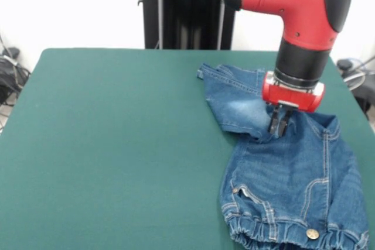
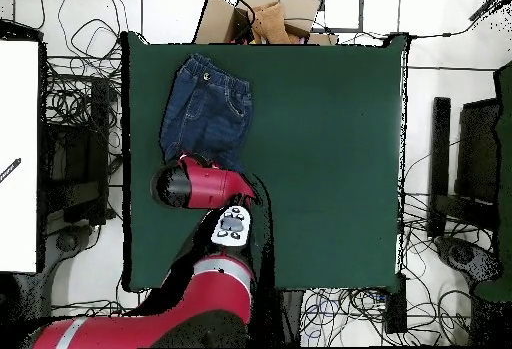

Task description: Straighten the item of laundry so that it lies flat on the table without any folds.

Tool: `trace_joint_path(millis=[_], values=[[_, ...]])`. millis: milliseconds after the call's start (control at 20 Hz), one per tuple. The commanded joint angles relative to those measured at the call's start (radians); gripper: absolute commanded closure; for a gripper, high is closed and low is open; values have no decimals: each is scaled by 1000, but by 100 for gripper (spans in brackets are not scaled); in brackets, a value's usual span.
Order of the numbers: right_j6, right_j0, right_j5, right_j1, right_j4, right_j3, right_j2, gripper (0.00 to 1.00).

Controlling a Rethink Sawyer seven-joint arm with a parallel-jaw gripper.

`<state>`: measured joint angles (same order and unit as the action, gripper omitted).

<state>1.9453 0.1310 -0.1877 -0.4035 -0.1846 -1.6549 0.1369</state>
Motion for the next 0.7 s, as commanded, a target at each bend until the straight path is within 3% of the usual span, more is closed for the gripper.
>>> trace_joint_path(millis=[50,700], values=[[213,46,-25,13,-34,-57,2,100],[246,129,-56,42,-107,-2,73,100]])
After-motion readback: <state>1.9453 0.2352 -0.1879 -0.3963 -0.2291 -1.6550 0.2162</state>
